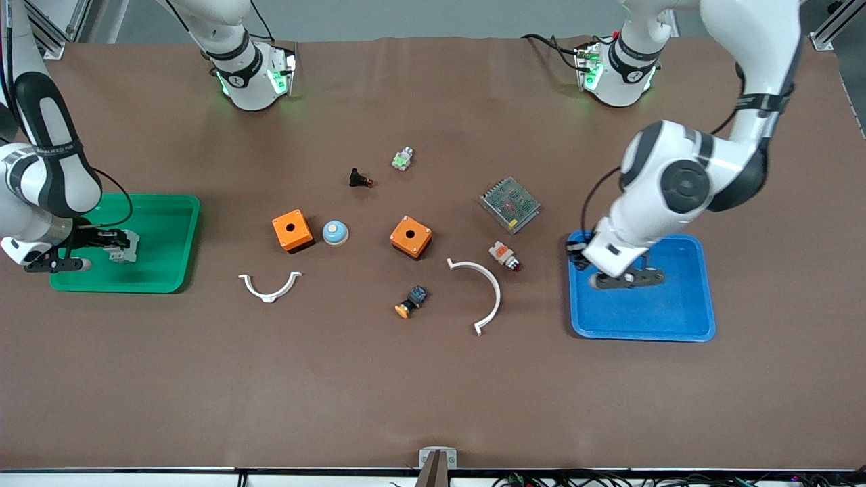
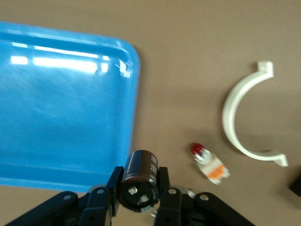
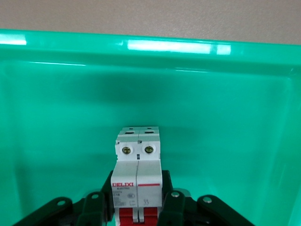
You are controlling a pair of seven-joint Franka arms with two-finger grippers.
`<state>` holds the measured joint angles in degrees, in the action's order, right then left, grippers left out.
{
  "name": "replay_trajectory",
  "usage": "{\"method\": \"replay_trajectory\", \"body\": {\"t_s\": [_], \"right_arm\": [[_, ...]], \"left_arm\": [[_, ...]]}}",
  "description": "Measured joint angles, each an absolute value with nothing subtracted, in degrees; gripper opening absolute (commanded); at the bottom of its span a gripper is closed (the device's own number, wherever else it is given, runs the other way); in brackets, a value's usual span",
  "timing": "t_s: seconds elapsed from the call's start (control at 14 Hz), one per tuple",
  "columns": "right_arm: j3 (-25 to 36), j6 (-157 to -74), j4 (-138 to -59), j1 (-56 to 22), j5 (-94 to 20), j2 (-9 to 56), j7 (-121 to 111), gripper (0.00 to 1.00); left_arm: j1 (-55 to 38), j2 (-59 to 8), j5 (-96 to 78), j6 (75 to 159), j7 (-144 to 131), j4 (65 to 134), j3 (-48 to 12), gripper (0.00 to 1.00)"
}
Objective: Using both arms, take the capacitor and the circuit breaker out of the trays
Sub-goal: 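Lift the capacitor with the left gripper while the right gripper lifts the breaker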
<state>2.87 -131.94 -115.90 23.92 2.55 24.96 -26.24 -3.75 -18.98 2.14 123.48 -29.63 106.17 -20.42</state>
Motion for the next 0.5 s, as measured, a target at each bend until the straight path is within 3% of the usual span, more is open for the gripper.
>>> {"method": "replay_trajectory", "body": {"t_s": [0.21, 0.5], "right_arm": [[2.2, -121.1, -110.2, 20.2, 2.5, 23.0, -22.7, 0.21], [1.7, -110.6, -102.3, 9.8, 1.2, 21.0, -8.5, 0.21]], "left_arm": [[-11.2, -21.6, 2.1, 125.5, -42.2, 106.3, -20.7, 0.0], [-21.3, -27.9, 2.4, 134.3, -58.9, 106.5, -20.6, 0.01]]}}
